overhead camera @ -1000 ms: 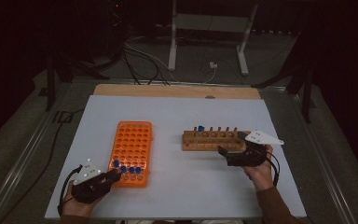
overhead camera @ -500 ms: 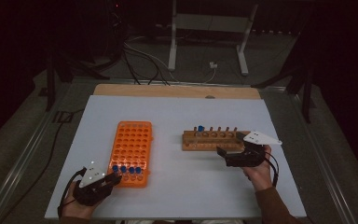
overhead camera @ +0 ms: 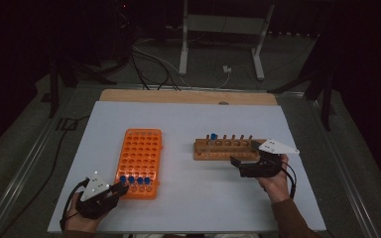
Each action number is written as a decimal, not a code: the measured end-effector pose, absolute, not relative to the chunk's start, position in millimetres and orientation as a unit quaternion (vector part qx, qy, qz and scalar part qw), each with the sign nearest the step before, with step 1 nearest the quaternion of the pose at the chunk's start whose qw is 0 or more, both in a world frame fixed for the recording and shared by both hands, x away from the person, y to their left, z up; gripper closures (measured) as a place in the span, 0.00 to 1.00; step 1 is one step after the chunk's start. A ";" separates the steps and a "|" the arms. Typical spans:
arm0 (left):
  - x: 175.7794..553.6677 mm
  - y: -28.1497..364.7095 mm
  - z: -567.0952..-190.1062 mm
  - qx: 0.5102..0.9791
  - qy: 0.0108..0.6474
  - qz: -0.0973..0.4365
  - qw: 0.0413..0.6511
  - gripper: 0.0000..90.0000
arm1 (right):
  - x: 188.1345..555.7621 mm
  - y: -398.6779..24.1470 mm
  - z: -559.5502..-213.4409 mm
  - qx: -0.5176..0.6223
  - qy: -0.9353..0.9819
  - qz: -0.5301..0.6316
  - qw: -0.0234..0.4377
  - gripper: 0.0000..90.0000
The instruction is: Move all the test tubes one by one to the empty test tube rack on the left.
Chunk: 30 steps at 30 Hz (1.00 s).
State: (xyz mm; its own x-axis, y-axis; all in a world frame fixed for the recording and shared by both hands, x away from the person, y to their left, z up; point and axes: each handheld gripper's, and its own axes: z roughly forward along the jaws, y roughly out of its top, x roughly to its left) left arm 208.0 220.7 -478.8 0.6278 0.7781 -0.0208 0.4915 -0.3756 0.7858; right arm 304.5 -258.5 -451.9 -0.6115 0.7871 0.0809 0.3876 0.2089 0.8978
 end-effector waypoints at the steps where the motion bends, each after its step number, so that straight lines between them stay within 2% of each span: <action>1: 208.5 220.4 -479.9 0.812 0.392 0.179 0.395 0.87 | 304.5 -258.5 -451.9 0.391 0.750 0.493 0.203 0.00; 6: 208.4 222.8 -479.3 0.805 0.394 0.173 0.407 0.85 | 304.6 -258.7 -451.4 0.391 0.749 0.494 0.204 0.00; 9: 207.0 227.4 -475.0 0.791 0.395 0.173 0.435 0.80 | 304.8 -258.8 -450.7 0.391 0.748 0.495 0.205 0.00; 20: 205.9 231.8 -457.7 0.751 0.384 0.190 0.502 0.50 | 309.8 -251.2 -448.4 0.386 0.752 0.493 0.204 0.00; 24: 210.5 232.7 -450.2 0.736 0.386 0.199 0.520 0.42 | 313.9 -246.5 -448.1 0.387 0.754 0.491 0.202 0.00; 30: 219.6 233.2 -442.8 0.716 0.411 0.234 0.514 0.25 | 320.8 -238.7 -445.7 0.388 0.756 0.487 0.202 0.04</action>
State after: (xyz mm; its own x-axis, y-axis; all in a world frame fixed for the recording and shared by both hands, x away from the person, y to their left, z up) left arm 219.6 233.2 -442.8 0.5529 0.8287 -0.0867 0.3474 -0.1348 0.9280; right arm 320.8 -238.7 -445.7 -0.6168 0.7838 0.0722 0.3893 0.2241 0.8934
